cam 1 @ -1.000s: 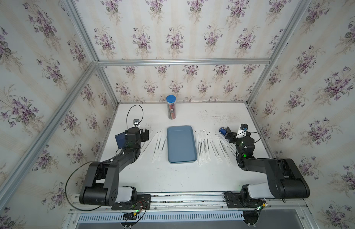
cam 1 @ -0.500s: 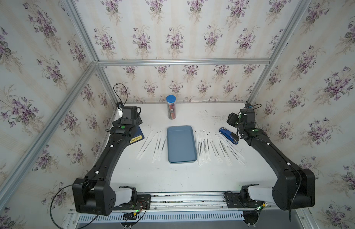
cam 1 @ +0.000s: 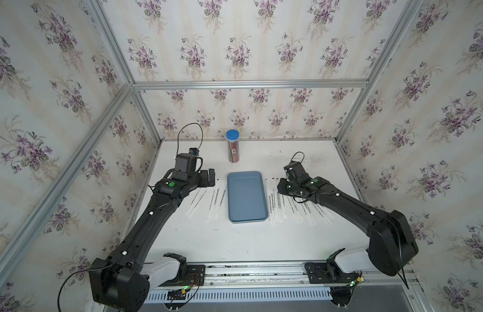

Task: Put the straws into the storage box
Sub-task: Pick up the straw from the center of the board.

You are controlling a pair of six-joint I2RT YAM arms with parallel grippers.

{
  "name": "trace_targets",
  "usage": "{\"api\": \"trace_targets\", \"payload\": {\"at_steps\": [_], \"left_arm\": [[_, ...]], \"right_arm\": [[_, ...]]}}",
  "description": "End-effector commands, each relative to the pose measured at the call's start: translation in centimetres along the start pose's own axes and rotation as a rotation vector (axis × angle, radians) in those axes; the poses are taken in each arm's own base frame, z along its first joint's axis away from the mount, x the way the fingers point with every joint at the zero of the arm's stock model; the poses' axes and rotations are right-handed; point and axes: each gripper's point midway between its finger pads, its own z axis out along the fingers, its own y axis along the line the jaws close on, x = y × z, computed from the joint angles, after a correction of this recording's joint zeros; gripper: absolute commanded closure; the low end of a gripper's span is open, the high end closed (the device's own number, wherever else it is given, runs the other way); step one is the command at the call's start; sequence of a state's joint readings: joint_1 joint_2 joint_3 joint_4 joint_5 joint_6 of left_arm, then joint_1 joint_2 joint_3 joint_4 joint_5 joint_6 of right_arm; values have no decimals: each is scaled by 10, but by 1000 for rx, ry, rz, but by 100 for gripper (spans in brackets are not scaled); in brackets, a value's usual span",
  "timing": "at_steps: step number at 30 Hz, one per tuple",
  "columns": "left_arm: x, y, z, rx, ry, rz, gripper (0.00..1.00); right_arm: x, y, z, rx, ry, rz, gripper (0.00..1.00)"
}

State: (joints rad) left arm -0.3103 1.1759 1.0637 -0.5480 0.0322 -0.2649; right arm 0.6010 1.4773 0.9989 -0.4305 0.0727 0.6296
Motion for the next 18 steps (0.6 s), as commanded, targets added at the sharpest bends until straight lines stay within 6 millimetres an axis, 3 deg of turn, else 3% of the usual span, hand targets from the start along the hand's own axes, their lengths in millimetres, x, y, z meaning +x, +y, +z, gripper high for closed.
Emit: {"api": "trace_targets", "payload": {"at_steps": [1,7,16,18], "left_arm": [[4,-23,5,14,-33,96,0],[17,-28,22,20,-89,-27,0],[8,-30,26,-3,-122,-2,0],[10,-31,28,-2,-111,-7,0]], "right_arm": [[15,0,12,37,25,60,69],[25,-28,32,161,75,56,70],[19,-47,58,209,122,10,66],[9,-59,64,228,115,37,66]]}}
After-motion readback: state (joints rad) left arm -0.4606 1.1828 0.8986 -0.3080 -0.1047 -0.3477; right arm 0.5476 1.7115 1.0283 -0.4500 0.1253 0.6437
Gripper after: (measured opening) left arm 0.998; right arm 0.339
